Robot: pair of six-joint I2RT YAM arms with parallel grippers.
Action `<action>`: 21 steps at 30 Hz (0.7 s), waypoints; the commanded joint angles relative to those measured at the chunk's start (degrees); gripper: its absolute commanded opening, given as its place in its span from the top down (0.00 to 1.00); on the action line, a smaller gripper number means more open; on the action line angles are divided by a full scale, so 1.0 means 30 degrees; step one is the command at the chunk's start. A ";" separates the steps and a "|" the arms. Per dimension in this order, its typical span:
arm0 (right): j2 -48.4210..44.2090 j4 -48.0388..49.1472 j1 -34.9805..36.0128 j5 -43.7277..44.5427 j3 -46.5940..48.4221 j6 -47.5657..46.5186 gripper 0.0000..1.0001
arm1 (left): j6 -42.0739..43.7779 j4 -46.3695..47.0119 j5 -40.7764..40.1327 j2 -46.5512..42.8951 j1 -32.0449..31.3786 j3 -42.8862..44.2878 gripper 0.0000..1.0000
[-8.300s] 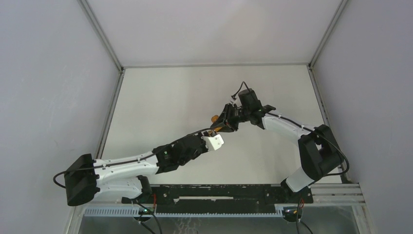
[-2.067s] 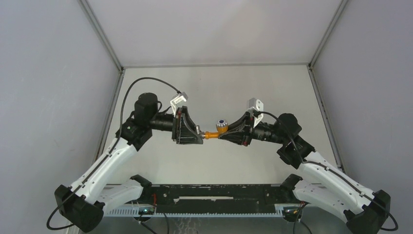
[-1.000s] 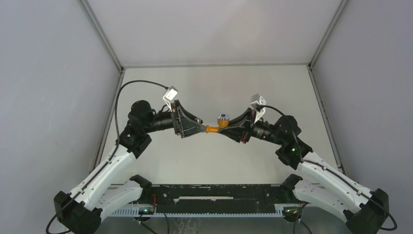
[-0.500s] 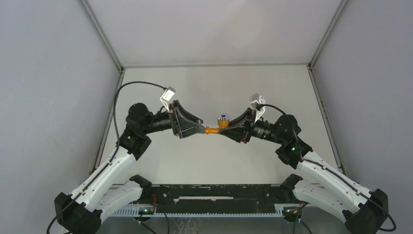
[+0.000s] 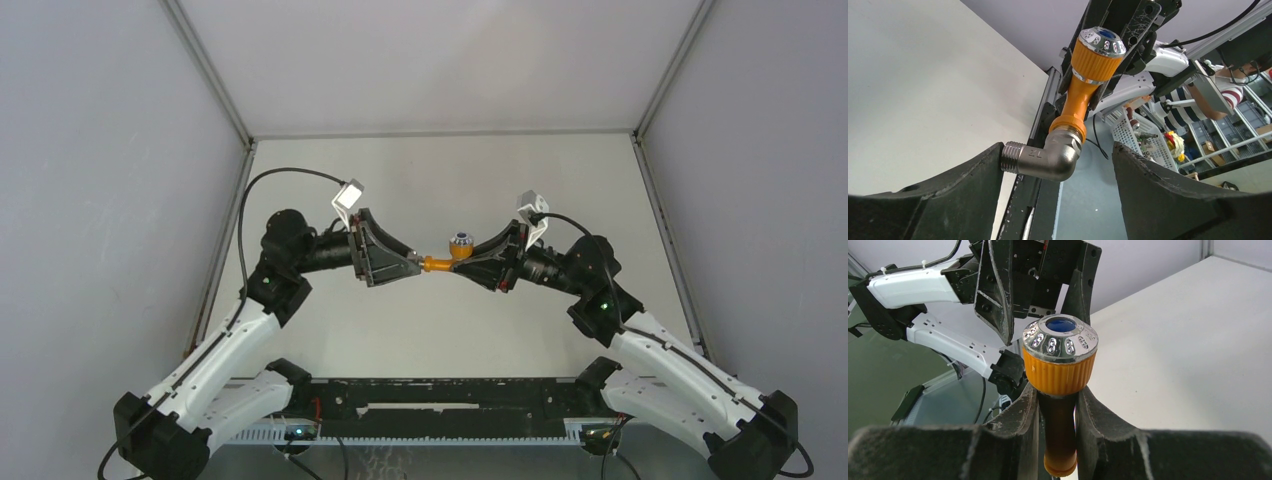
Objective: Install the water faucets
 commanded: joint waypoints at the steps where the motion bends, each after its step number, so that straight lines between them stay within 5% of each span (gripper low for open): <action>1: -0.0283 0.1034 -0.0075 0.0500 0.0362 -0.0227 1.00 | -0.0695 0.0244 0.0631 -0.0081 0.0132 0.0441 0.19; 21: 0.0163 0.1327 -0.0247 0.0551 0.0362 -0.0910 1.00 | -0.1348 -0.1332 0.2814 0.1706 0.0189 0.1295 0.16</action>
